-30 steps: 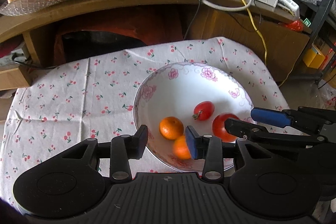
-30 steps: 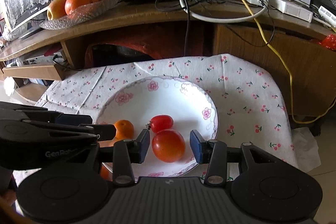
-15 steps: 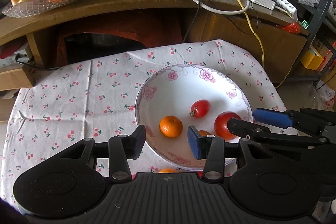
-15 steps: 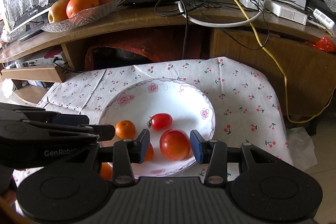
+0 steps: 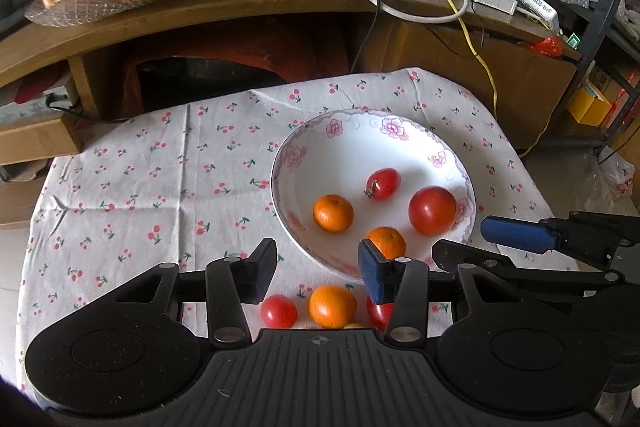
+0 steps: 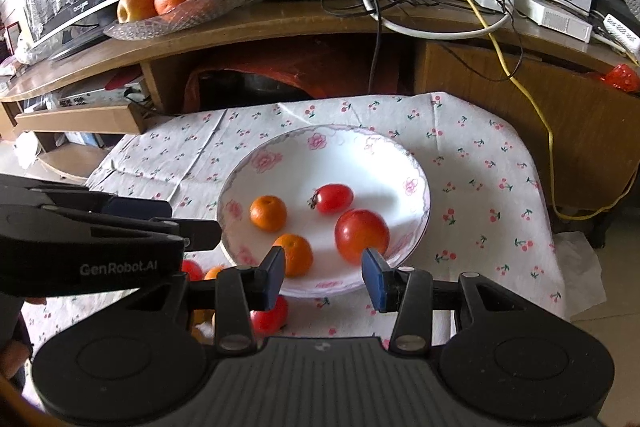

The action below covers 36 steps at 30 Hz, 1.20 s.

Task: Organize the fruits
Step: 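Withdraw both open tools from the bowl toward the remaining fruit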

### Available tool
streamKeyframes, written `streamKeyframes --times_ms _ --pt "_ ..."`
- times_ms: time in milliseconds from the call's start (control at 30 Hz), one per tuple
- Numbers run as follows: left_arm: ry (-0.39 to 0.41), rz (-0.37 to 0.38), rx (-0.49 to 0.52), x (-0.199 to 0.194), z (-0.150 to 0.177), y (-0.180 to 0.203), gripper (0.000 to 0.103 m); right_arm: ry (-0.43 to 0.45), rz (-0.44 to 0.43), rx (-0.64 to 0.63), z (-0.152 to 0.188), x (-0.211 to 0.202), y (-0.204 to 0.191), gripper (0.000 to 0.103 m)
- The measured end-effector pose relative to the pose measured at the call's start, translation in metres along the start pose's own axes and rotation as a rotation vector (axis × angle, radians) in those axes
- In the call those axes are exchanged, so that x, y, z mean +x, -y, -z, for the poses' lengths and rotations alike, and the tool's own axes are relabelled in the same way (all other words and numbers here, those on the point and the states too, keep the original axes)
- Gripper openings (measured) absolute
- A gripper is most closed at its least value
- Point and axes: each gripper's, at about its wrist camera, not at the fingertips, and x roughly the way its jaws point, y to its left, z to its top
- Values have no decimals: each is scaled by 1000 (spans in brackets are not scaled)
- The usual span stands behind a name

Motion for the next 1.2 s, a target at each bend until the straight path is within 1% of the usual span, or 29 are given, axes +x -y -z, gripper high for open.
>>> streamKeyframes --times_ms 167,267,367,433,533,700,767,867,900,967,1067,1200 --pt "-19 16 -17 -7 12 -7 54 -25 -29 1 8 -4 -6 43" --pt "-28 24 -24 -12 21 -11 56 -48 -27 -18 14 -4 -11 43" --pt "-37 42 -24 -15 31 -13 64 -80 -17 -24 22 -2 -13 43" --pt "-44 46 -13 -16 38 -12 65 -104 -6 -13 27 0 -11 43" --pt "-68 43 14 -12 47 -6 62 -120 -4 -10 33 0 -10 43" --pt "-116 41 27 2 54 0 56 -128 12 5 34 -1 -6 43" --pt "-127 27 37 9 56 2 54 -128 15 13 34 -1 -2 43" --pt "-157 26 21 20 58 0 47 -137 15 26 33 2 2 43" --pt "-165 30 15 23 59 0 44 -140 12 32 33 2 3 43" --pt "-167 28 13 26 58 2 42 -148 6 38 32 4 5 43" --pt "-162 10 24 27 59 3 36 -149 8 36 32 5 4 43" --pt "-154 8 27 22 62 1 36 -153 3 40 31 7 4 43"
